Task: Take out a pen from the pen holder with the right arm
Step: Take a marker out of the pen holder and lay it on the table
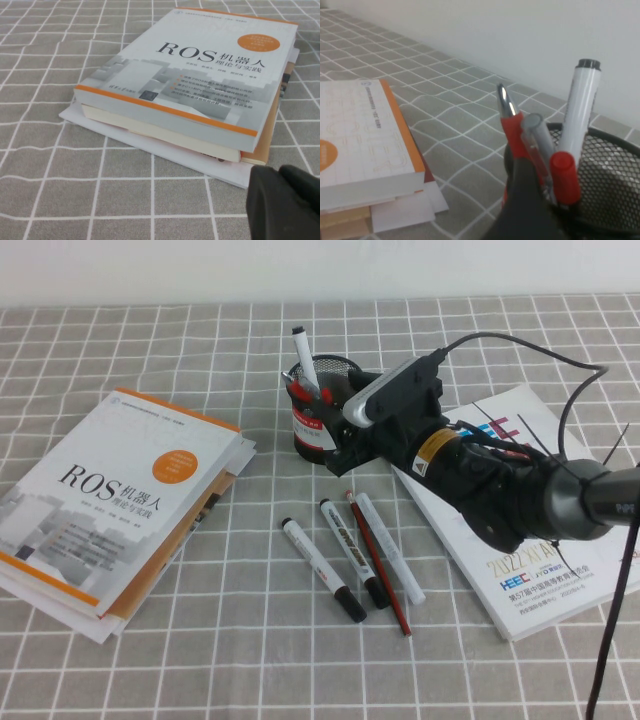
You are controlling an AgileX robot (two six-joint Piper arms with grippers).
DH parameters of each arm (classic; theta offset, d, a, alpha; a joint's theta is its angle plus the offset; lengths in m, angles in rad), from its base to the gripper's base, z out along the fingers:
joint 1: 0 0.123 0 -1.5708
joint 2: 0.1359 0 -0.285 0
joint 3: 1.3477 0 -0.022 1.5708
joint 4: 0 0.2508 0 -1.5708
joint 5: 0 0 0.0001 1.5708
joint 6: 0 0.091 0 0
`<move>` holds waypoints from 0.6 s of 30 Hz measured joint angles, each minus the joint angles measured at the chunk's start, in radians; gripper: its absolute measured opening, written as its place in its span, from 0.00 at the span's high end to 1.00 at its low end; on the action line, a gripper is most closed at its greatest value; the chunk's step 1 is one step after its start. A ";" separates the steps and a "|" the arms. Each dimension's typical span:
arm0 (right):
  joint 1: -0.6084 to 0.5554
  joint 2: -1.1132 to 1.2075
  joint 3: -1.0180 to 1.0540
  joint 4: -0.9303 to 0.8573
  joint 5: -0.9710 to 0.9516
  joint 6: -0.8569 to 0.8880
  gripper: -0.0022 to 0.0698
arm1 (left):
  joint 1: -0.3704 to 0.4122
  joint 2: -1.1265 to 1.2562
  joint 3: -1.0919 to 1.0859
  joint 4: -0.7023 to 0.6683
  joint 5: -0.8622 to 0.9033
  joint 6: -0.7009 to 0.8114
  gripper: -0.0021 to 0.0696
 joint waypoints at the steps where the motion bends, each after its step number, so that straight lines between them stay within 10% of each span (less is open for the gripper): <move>1: 0.000 0.003 -0.006 0.001 0.003 0.000 0.40 | 0.000 0.000 0.000 0.000 0.000 0.000 0.98; 18: 0.000 0.040 -0.058 -0.002 0.030 -0.002 0.44 | 0.000 0.000 0.000 0.000 0.000 0.000 0.98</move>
